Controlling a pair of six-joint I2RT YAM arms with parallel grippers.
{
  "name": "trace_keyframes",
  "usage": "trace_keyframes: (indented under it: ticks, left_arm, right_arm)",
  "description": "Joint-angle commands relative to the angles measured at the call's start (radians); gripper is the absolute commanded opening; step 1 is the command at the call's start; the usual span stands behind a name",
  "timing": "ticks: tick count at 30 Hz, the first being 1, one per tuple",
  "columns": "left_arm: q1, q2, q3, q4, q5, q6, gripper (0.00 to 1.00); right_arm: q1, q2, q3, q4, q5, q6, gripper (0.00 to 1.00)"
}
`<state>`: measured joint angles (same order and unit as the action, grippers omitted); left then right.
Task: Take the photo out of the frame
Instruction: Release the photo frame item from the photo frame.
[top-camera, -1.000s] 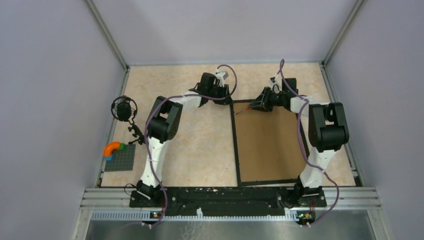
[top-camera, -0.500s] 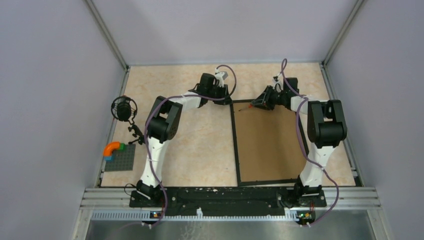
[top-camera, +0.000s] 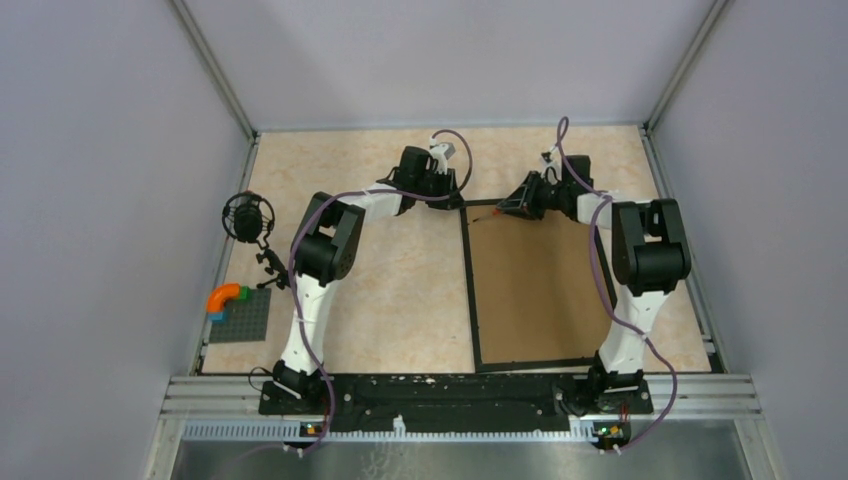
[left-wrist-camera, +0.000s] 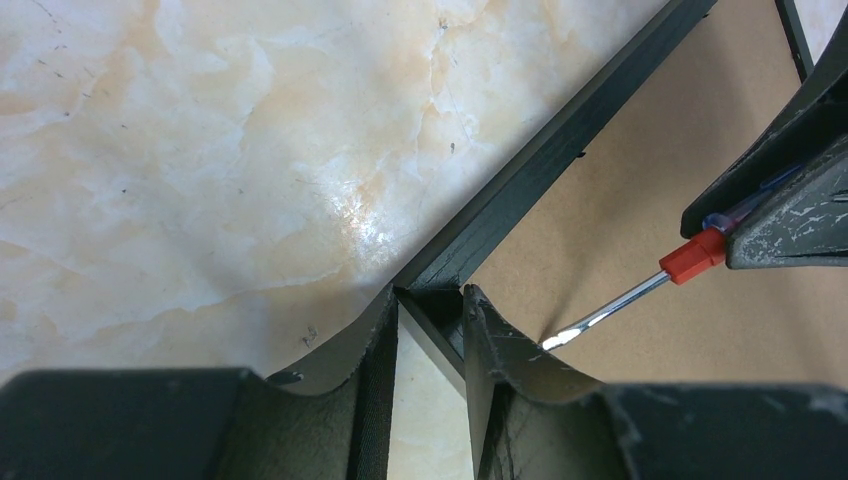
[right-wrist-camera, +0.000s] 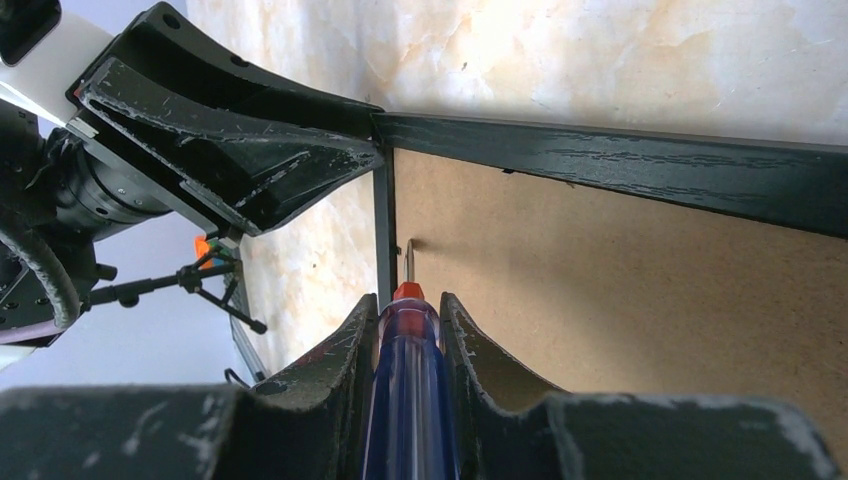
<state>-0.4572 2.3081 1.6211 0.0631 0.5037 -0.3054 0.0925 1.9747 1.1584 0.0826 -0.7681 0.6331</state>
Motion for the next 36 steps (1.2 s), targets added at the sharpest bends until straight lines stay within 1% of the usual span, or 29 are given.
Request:
trace_keyframes:
  ticks: [1, 10, 18, 23, 31, 36]
  left_arm:
    - [-0.019, 0.045, -0.037, -0.108, -0.001, 0.005, 0.33]
    - [-0.019, 0.054, -0.04, -0.106, 0.006, -0.003, 0.33]
    - [-0.021, 0.052, -0.042, -0.105, 0.008, -0.008, 0.33]
    - [-0.021, 0.049, -0.047, -0.103, 0.008, -0.008, 0.33]
    - [-0.026, 0.049, -0.059, -0.097, 0.011, -0.008, 0.33]
    - [-0.032, 0.052, -0.061, -0.095, 0.013, -0.006, 0.33]
  right_arm:
    - [0.01, 0.007, -0.025, 0.042, 0.0, 0.012, 0.0]
    - [0.01, 0.013, -0.08, 0.098, -0.02, 0.051, 0.0]
    - [0.011, 0.02, -0.097, 0.133, 0.01, 0.071, 0.0]
    - [0.007, 0.01, -0.103, 0.129, 0.06, 0.058, 0.0]
    - [0.013, 0.019, -0.107, 0.14, 0.067, 0.049, 0.0]
    - [0.026, 0.031, -0.116, 0.188, 0.057, 0.069, 0.0]
